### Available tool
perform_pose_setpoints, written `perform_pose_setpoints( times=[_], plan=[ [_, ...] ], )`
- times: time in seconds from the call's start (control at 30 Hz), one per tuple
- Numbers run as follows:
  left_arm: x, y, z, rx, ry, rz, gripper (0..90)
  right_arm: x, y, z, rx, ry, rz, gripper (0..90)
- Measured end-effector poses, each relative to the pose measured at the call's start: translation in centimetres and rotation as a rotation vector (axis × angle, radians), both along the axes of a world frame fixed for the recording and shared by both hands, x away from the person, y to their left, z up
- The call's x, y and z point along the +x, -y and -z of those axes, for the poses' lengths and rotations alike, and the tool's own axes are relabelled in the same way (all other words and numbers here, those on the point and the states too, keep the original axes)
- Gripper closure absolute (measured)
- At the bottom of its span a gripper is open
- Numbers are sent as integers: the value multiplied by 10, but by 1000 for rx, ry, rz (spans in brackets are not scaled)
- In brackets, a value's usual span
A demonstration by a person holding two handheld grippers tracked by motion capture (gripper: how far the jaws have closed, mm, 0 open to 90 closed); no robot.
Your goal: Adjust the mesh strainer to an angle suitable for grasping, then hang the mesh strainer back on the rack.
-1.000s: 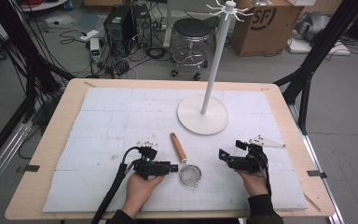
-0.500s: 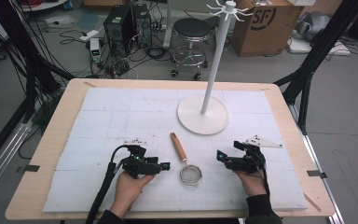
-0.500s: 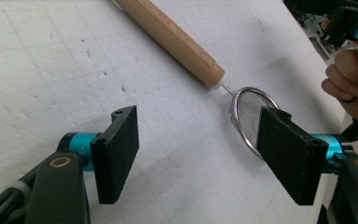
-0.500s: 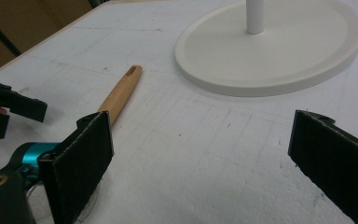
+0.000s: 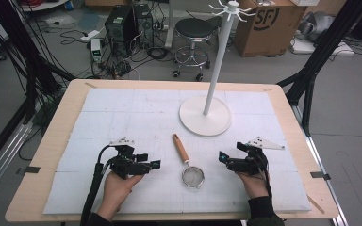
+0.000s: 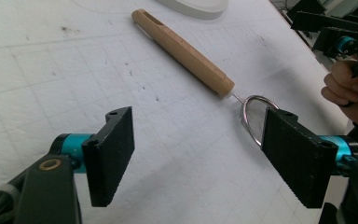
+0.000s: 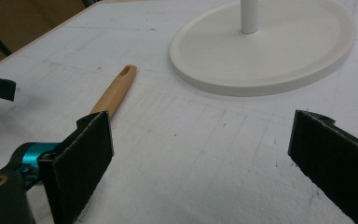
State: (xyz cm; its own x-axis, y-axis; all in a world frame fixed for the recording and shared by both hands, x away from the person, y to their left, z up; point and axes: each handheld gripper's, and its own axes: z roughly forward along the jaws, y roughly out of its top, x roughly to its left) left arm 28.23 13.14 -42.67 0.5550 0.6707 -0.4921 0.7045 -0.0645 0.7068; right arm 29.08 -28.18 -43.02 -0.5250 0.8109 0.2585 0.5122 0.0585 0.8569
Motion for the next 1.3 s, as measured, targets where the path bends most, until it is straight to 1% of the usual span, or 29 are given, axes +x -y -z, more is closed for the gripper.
perform_pose_setpoints(
  times=[0.07, 0.13, 0.33, 0.43, 0.53, 0.63, 0.7, 0.73, 0.8, 0.83, 0.87, 0.93, 1.03, 1.07, 1.17, 1.23, 1.3],
  plan=[
    [0, -5, -1, 12, 13, -5, 231, 0, 1, 0, 4, 3, 4, 58],
    [-1, -10, -2, 13, 23, -12, 184, 0, 1, 0, 6, 3, 9, 57],
    [-8, -23, -4, 8, 74, -18, 176, 1, -1, 1, 1, -1, 6, 58],
    [-15, -29, -5, 5, 97, -10, 171, 0, -1, 0, 20, -2, 3, 58],
    [-21, -37, -7, -12, 116, -15, 166, -1, -1, -2, 47, 5, -4, 58],
    [-23, -45, -9, -23, 141, -25, 163, 0, -4, -2, 47, -1, -19, 58],
    [-23, -49, -9, -25, 154, -32, 154, 0, -5, -3, 52, -2, -20, 58],
    [-23, -53, -10, -30, 168, -33, 148, 0, -4, -4, 57, 3, -20, 58],
    [-23, -58, -10, -42, 195, -34, 137, -1, -4, -7, 81, 8, -22, 58],
    [-23, -62, -10, -51, 212, -40, 137, -1, -4, -8, 87, 7, -23, 58],
    [-23, -64, -10, -50, 219, -44, 137, -1, -5, -8, 88, 9, -25, 58],
    [-21, -70, -10, -48, 223, -60, 137, -1, -7, -9, 84, 5, -36, 58],
    [-19, -77, -9, -77, 215, -89, 129, 0, -12, -11, 83, 5, -57, 58],
    [-18, -79, -8, -80, 220, -96, 129, 1, -14, -12, 82, 4, -63, 58],
    [-17, -81, -6, -59, 228, -115, 124, 1, -19, -16, 76, -6, -83, 58],
    [-16, -83, -4, -62, 230, -134, 120, 0, -22, -18, 79, -11, -93, 58],
    [-15, -86, -3, -81, 234, -150, 96, 0, -24, -22, 84, -17, -104, 58]
  ],
)
